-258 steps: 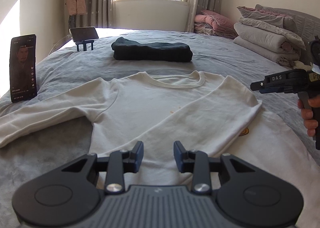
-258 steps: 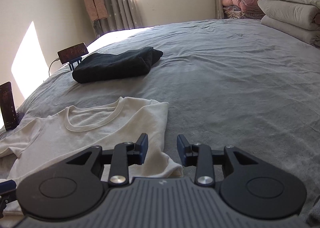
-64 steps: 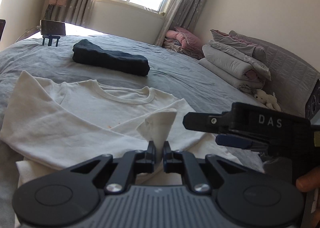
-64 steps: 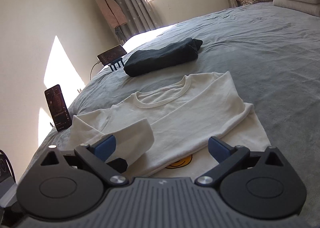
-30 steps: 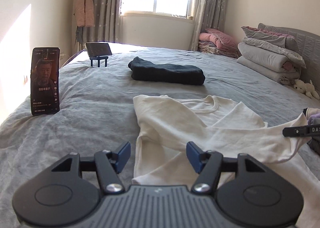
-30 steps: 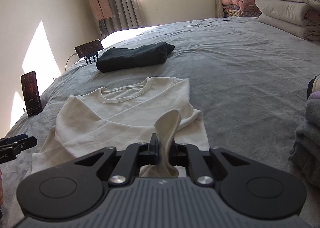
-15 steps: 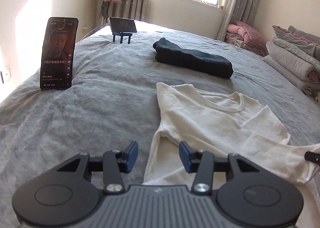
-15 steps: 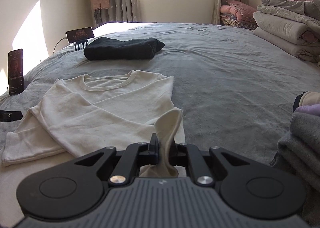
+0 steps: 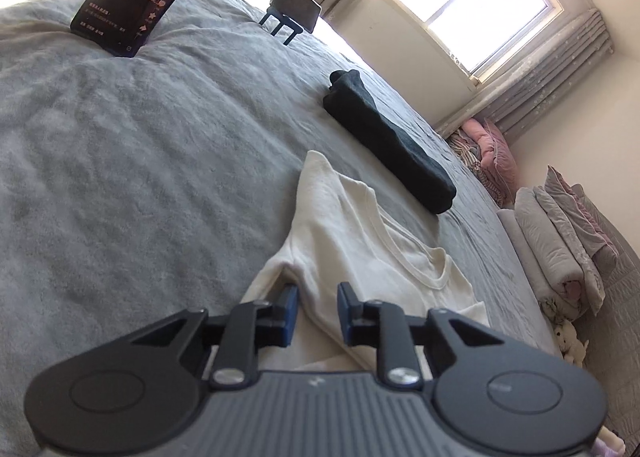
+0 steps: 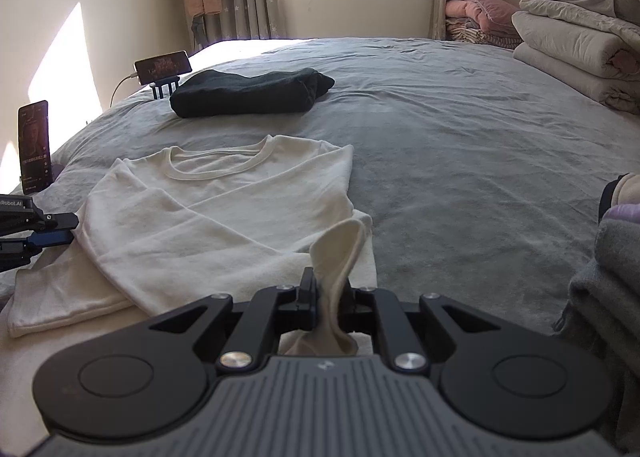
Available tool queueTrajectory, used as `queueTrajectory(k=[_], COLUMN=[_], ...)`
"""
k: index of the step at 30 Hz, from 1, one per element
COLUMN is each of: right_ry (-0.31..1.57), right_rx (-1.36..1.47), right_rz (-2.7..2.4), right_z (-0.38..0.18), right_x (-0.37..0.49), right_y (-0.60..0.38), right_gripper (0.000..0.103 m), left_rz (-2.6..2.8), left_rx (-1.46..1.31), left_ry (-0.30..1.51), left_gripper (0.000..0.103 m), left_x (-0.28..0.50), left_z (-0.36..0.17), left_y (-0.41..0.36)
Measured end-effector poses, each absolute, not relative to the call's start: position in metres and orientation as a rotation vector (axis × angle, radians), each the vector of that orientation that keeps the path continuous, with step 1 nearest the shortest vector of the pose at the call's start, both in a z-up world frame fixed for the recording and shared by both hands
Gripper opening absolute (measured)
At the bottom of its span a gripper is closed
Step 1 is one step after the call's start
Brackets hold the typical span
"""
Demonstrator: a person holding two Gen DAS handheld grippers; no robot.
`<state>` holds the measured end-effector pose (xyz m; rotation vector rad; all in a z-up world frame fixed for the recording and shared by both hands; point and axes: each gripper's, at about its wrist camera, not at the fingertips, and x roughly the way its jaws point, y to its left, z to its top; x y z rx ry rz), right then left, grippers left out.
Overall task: Fold clothes
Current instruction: 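Hold the cuff up with the right gripper while the left gripper folds the side edge inward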
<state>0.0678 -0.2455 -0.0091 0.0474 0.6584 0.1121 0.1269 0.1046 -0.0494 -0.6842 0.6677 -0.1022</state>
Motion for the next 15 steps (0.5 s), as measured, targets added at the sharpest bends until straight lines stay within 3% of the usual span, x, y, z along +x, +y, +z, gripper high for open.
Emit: queueTrajectory(k=[1, 9, 15], right_ry=[0.658, 0.638, 0.736], right_rx=[0.049, 0.086, -0.022], right_rz=[0.114, 0.164, 0.209], right_z=[-0.009, 0.000, -0.015], right_x=[0.068, 0.060, 0.061], right_y=[-0.246, -0.246, -0.230], right_gripper=[0.011, 0.011, 0.011], left_rz=[-0.089, 0.009, 0.079], left_rx=[-0.683, -0.727, -0.723], left_ry=[0.661, 0.550, 0.632], left_gripper=[0.005, 0.003, 0.004], left_x=[0.127, 0.112, 0.115], left_z=[-0.051, -0.038, -0.049], left_y=[0.105, 0.112, 0.119])
